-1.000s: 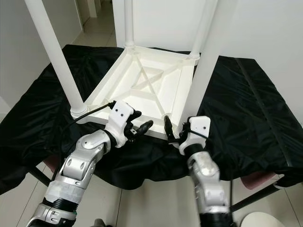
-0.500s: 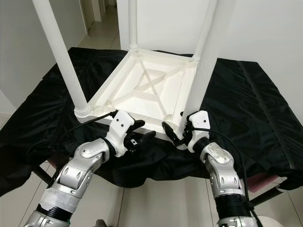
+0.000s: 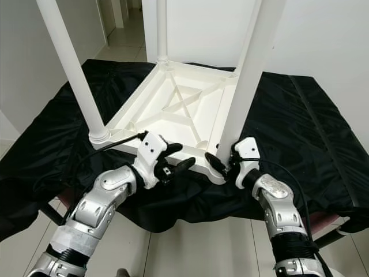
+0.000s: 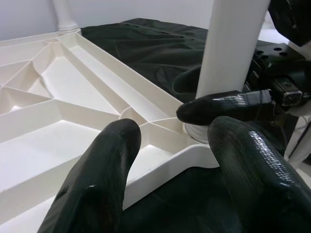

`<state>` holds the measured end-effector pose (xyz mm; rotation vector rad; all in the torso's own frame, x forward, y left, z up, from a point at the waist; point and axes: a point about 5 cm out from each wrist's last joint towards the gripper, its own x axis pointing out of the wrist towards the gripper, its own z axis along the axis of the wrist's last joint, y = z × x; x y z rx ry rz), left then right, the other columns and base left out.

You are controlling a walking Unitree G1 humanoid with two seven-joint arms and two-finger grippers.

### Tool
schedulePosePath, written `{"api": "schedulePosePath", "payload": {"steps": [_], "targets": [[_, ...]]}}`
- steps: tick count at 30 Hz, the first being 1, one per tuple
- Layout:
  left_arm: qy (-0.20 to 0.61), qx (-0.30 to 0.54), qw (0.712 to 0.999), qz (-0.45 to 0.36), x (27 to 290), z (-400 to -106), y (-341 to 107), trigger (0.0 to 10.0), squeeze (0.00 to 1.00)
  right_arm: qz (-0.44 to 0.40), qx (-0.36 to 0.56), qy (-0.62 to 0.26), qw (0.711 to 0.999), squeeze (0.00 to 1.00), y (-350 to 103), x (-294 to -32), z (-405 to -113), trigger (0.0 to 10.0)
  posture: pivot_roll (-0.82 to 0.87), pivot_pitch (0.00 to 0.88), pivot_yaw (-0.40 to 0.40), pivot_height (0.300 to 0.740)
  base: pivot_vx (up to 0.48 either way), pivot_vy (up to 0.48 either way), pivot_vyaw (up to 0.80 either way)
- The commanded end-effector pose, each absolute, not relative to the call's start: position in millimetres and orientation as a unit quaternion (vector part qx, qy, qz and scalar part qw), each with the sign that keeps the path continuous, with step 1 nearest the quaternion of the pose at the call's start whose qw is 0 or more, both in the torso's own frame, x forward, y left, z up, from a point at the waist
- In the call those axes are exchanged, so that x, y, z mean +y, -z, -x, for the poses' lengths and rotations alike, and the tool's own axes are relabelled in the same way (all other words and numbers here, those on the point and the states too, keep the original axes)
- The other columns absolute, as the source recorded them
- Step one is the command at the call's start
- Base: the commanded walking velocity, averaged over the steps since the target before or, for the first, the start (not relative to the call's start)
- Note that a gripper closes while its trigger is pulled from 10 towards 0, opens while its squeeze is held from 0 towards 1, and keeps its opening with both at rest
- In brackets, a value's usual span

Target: Building children table

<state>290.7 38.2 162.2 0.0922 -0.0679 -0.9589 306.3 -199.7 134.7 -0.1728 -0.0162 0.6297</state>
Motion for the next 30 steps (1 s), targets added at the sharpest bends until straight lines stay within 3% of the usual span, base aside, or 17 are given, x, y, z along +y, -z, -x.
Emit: {"api": "schedulePosePath", "payload": {"steps": [1,2,7,16,19,26,30], "targets": [[0.531,-0.021,0.845,-0.054,35,-282,-158,10.0,0.0,0.085,0.012,-0.311,0.946,0.0,-125,-199,-305,0.0,-0.01,0.0,0.008,0.74,0.0,0.0,0.0],[0.529,-0.018,0.847,-0.052,36,-280,-156,10.0,0.0,0.074,0.01,-0.279,0.958,0.0,-125,-201,-305,10.0,-0.02,0.0,0.01,0.74,0.0,0.0,0.0],[0.522,-0.011,0.852,-0.049,41,-276,-152,10.0,0.0,0.052,-0.001,-0.153,0.987,0.0,-123,-201,-301,10.0,-0.01,0.0,-0.001,0.74,0.0,0.0,0.0],[0.51,-0.007,0.859,-0.048,46,-277,-150,10.0,0.0,0.001,-0.002,-0.045,0.999,0.0,-119,-187,-290,10.0,-0.02,0.0,-0.013,0.74,0.0,0.0,0.0],[0.503,-0.005,0.863,-0.046,49,-279,-149,10.0,0.0,-0.02,-0.014,0.032,0.999,0.0,-118,-162,-278,10.0,-0.02,0.0,-0.023,0.74,0.0,0.0,0.0],[0.499,-0.007,0.866,-0.042,48,-278,-150,10.0,0.0,-0.064,-0.01,0.082,0.994,0.0,-118,-139,-271,10.0,-0.03,0.001,-0.027,0.74,0.0,0.0,0.0],[0.498,-0.007,0.866,-0.04,47,-278,-150,10.0,0.0,-0.072,-0.011,0.069,0.995,0.0,-120,-133,-270,10.0,-0.04,0.003,-0.023,0.74,0.0,0.0,0.0]]}}
